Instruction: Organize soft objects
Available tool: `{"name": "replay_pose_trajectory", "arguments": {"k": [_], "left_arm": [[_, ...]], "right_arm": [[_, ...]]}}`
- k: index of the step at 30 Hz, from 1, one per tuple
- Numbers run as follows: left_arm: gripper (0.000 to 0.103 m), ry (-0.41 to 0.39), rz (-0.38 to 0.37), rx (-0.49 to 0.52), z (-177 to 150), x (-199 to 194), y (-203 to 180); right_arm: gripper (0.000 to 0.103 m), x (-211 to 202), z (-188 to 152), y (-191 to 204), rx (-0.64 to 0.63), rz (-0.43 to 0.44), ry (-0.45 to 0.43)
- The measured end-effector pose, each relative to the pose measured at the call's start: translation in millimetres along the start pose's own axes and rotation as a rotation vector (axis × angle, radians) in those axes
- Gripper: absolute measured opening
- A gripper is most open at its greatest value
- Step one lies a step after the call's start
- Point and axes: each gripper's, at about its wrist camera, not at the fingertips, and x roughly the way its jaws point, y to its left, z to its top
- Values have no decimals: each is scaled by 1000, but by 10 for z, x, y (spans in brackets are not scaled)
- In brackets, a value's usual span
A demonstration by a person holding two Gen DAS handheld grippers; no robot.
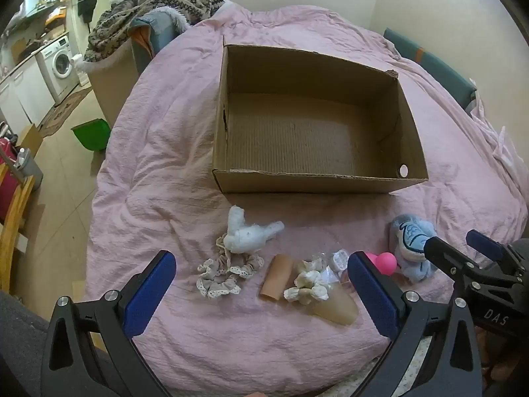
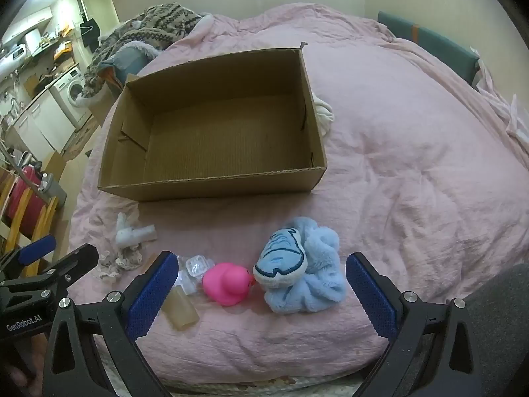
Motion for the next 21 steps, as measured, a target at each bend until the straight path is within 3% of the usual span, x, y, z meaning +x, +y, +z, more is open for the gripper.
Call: {"name": "replay_pose_trajectory", "arguments": {"k": [21], "left_arm": [[103, 5, 2, -1, -29, 43, 50]], "right_arm": [[103, 23, 6, -2, -3, -2, 1]]}}
